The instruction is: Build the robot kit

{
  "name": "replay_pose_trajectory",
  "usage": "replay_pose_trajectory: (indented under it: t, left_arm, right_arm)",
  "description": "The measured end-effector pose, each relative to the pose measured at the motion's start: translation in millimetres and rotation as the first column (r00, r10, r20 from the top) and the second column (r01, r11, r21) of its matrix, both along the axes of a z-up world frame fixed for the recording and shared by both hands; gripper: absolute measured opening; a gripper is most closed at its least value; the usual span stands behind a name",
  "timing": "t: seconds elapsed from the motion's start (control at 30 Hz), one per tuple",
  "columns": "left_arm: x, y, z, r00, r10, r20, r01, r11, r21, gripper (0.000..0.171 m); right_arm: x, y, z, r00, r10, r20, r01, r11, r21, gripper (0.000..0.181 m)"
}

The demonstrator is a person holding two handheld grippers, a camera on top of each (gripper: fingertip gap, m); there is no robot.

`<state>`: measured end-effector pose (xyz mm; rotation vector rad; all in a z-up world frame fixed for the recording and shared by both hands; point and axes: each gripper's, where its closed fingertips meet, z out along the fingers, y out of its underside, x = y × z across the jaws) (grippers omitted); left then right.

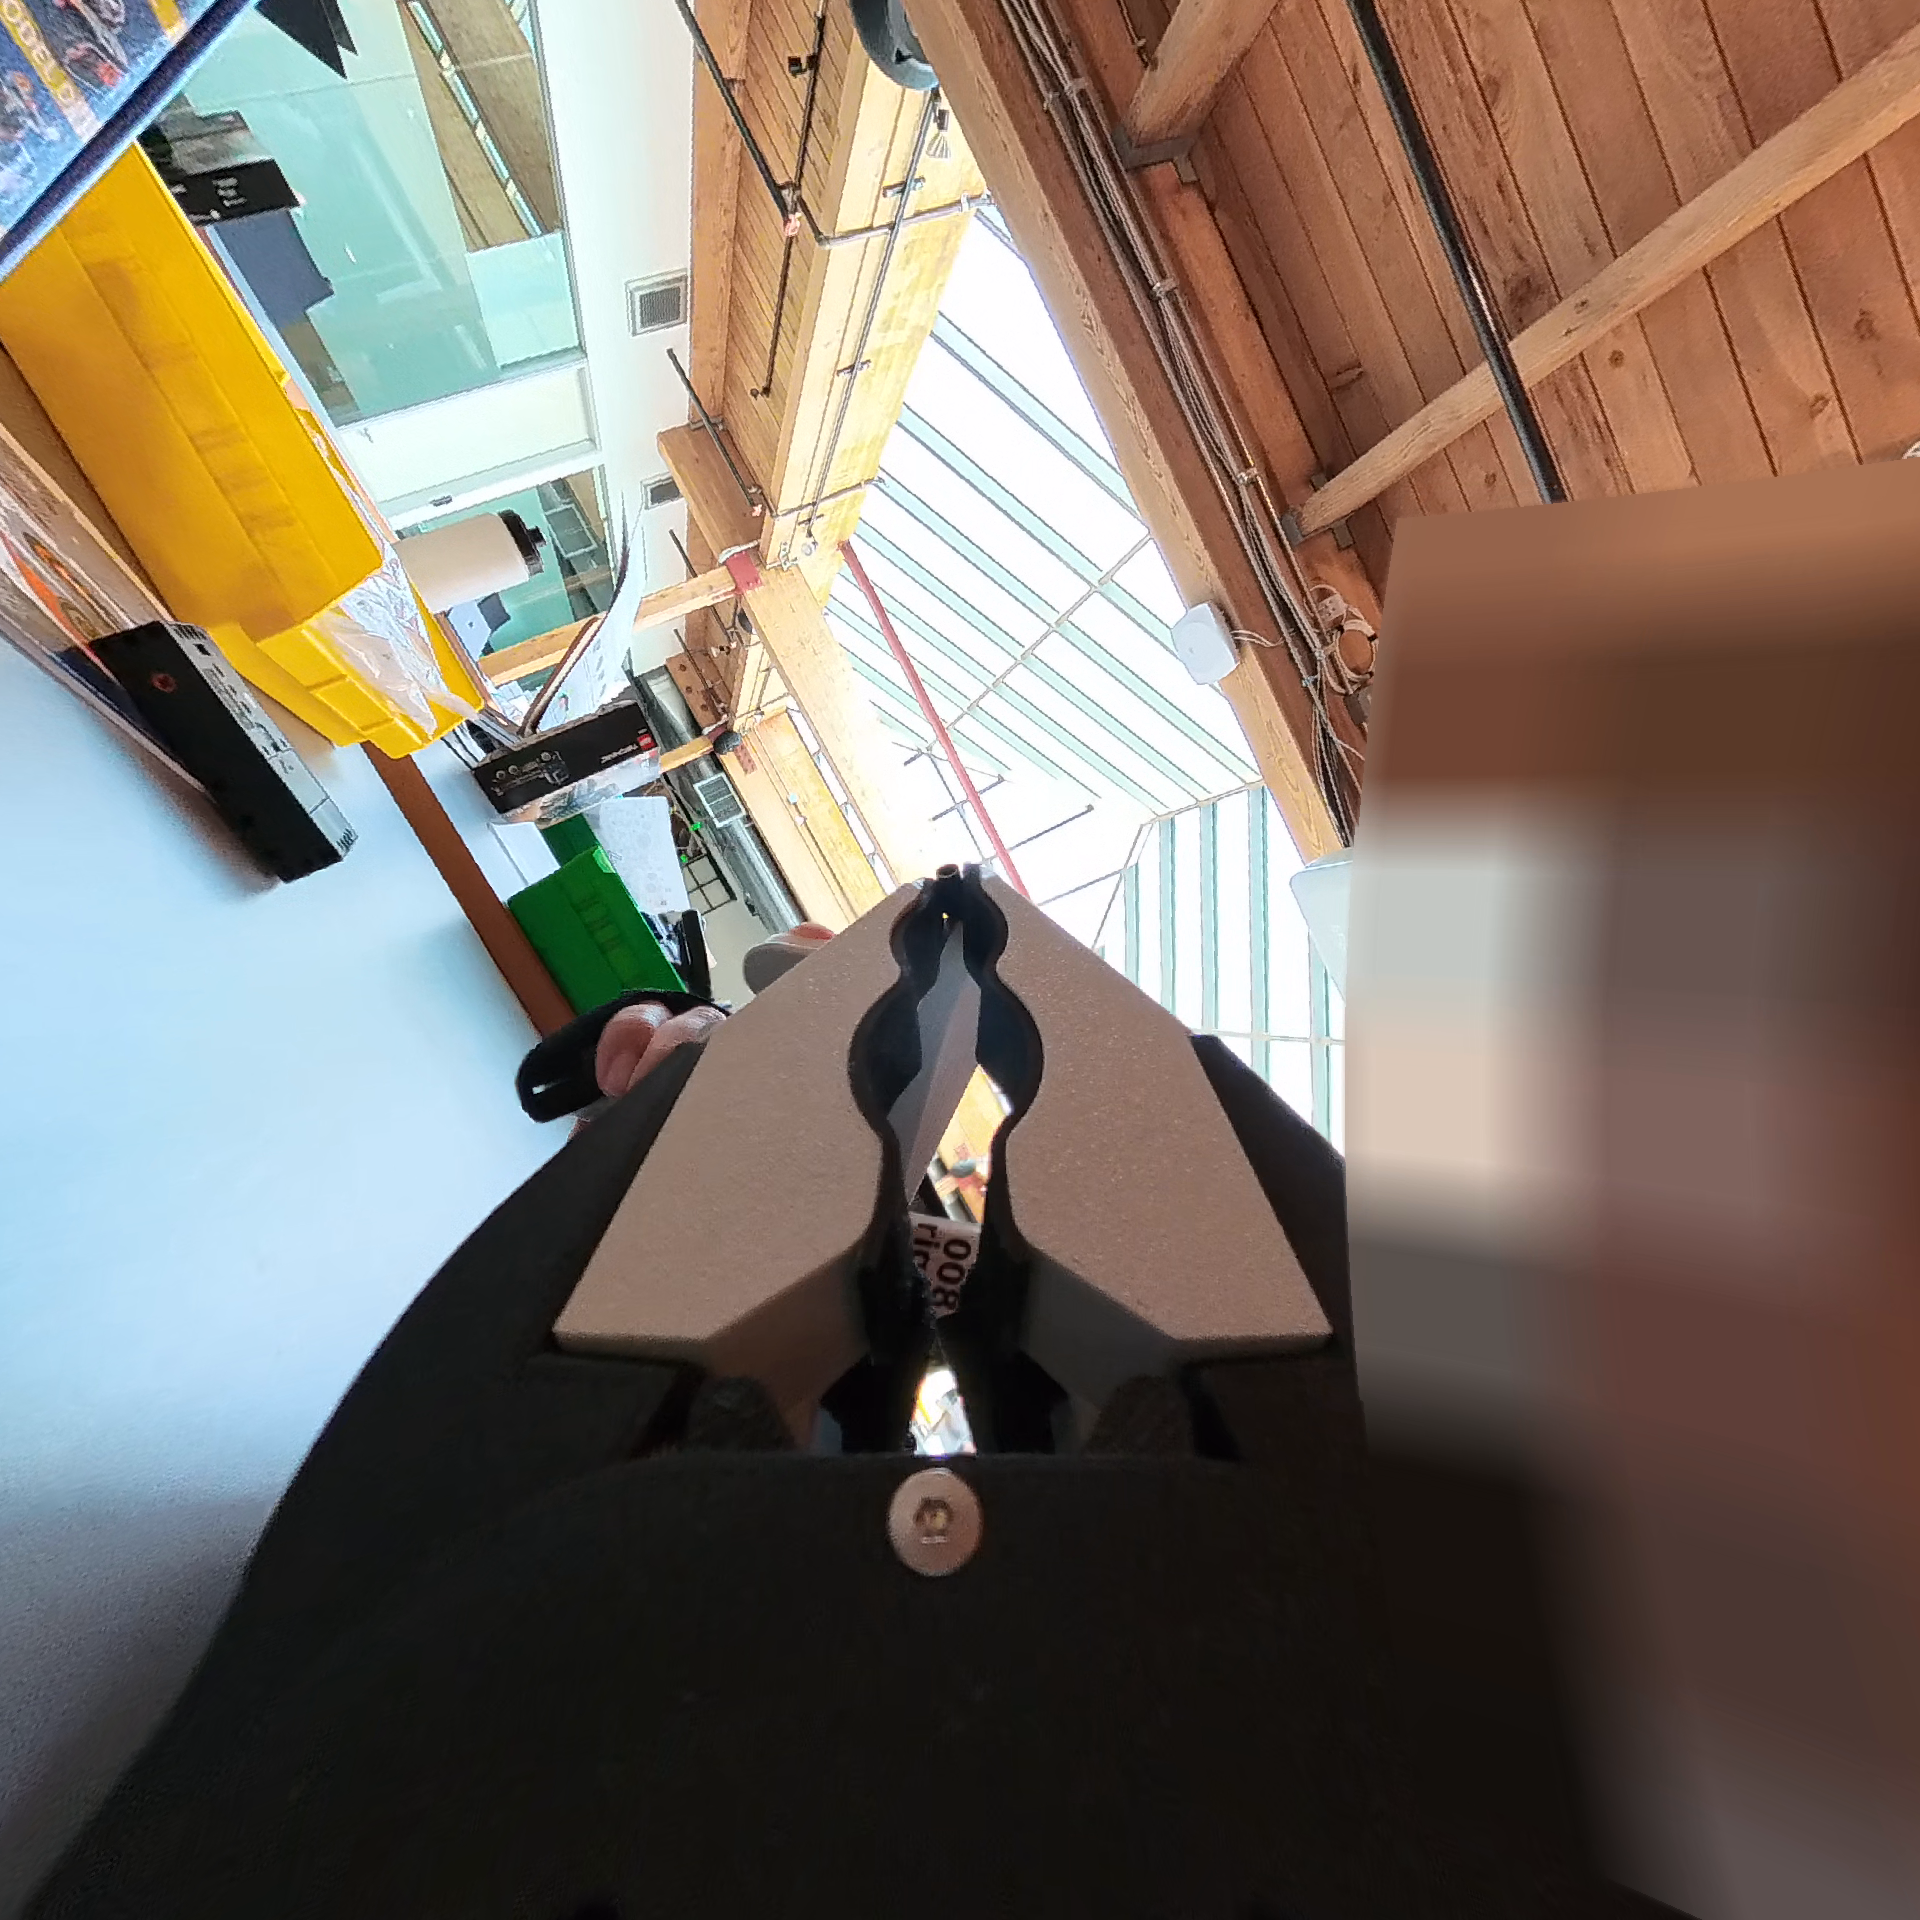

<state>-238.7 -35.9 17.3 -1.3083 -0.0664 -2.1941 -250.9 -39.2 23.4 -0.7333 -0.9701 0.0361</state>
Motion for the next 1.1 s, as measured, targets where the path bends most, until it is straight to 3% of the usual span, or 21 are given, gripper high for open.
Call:
replay_pose_trajectory:
  t: [0.03,0.2,0.53,0.63,0.73,0.8,1.0,1.1]
  left_arm:
    - [0,1,0,1.0,-0.002,0.008,0.002,1.0,-0.005,0.002]
    - [-2,8,-2,0.997,-0.036,0.067,0.039,0.998,-0.051,0.002]
    - [-4,11,-13,0.995,-0.09,-0.046,0.09,0.996,0.001,0.001]
    - [-4,6,-20,0.979,-0.16,-0.123,0.165,0.986,0.03,0.001]
    - [-2,-5,-27,0.941,-0.222,-0.254,0.252,0.963,0.094,0.0]
    - [-1,-12,-28,0.917,-0.237,-0.319,0.293,0.946,0.139,0.001]
    - [1,-25,-25,0.879,-0.276,-0.388,0.372,0.907,0.197,0.001]
    - [3,-30,-25,0.866,-0.301,-0.4,0.404,0.892,0.202,0.001]
  right_arm:
    - [0,0,0,1.0,-0.008,0.0,0.008,1.0,0.003,0.006]
    - [-1,6,-1,1.0,-0.024,0.003,0.024,0.999,-0.047,0.005]
    - [1,4,-6,0.999,0.039,-0.021,-0.041,0.988,-0.147,0.017]
    - [-1,-2,-8,0.99,0.143,-0.005,-0.14,0.962,-0.236,0.026]
    - [-6,-9,-22,0.949,0.312,0.039,-0.263,0.857,-0.444,0.03]
    - [-5,-9,-29,0.929,0.358,0.09,-0.259,0.806,-0.531,0.033]
    - [-2,-16,-42,0.863,0.41,0.293,-0.189,0.802,-0.566,0.027]
    - [-2,-21,-37,0.857,0.426,0.291,-0.218,0.81,-0.545,0.024]
